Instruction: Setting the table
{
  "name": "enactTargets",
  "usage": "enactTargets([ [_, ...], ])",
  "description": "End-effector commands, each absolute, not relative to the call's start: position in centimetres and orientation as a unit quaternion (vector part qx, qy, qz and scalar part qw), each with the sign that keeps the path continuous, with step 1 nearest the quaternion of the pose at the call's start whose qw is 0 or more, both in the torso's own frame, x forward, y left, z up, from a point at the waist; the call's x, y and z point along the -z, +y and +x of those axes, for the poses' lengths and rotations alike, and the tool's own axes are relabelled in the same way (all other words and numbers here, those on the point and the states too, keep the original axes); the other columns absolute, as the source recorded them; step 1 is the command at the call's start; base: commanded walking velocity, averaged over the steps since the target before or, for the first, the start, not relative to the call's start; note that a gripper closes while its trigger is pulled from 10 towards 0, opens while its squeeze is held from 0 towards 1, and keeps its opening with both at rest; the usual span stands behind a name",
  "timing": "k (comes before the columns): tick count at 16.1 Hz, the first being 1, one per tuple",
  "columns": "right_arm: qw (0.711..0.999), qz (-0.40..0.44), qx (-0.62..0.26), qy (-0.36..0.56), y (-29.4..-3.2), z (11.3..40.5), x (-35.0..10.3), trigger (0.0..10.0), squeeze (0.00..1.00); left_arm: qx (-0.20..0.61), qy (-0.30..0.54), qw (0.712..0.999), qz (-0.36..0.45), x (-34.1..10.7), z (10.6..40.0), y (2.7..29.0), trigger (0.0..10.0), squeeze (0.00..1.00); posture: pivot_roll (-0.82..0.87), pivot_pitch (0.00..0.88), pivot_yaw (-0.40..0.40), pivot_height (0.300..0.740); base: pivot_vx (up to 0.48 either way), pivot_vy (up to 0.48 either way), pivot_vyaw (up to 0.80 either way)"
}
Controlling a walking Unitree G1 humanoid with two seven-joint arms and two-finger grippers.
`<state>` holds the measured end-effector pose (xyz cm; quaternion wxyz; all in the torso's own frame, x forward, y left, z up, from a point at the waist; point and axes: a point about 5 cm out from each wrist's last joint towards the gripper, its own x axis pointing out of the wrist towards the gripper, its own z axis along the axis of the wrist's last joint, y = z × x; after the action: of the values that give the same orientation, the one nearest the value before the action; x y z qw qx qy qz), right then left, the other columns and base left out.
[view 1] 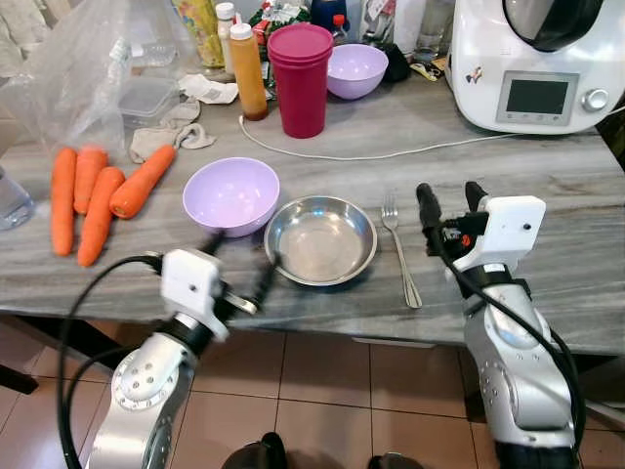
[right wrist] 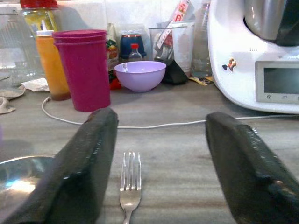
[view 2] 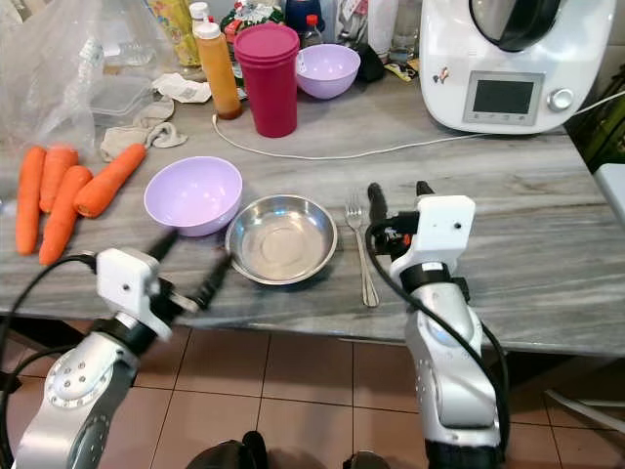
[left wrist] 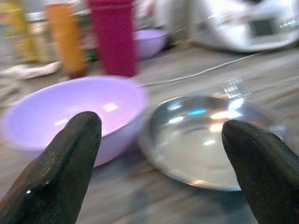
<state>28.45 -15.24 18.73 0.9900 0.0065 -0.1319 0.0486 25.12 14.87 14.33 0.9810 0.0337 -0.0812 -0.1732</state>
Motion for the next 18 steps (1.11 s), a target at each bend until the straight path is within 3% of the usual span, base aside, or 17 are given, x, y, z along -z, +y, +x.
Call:
enactTargets([
  [1,0.989,0.000,-0.045,-0.143,-15.3,28.0,-19.1,10.0,1.00,0.129,-0.065,0.988,0.049,-13.5,25.3,15.7,10.0,0.00,-0.13,0.157,0.062,0.740,0.000,0.000,0.00],
  [3,0.991,0.000,-0.034,-0.129,-15.5,27.6,-18.5,10.0,0.97,0.077,-0.055,0.994,0.058,-12.7,25.5,16.6,10.0,0.00,-0.13,0.160,0.059,0.740,0.000,0.000,0.00],
  [4,0.993,0.003,-0.033,-0.116,-15.5,27.6,-18.1,10.0,0.01,0.061,-0.051,0.995,0.068,-12.5,25.7,16.7,10.0,0.00,-0.13,0.158,0.057,0.740,0.000,0.000,-0.79],
  [7,0.992,0.008,-0.033,-0.117,-15.6,27.8,-18.2,10.0,0.00,0.048,-0.053,0.994,0.085,-12.3,26.2,16.5,10.0,0.00,-0.14,0.152,0.055,0.740,0.000,0.000,-0.69],
  [18,0.992,0.007,-0.035,-0.118,-15.6,27.8,-18.3,10.0,0.00,0.035,-0.058,0.994,0.091,-12.1,26.5,16.3,10.0,0.00,-0.14,0.152,0.053,0.740,0.000,0.000,0.00],
])
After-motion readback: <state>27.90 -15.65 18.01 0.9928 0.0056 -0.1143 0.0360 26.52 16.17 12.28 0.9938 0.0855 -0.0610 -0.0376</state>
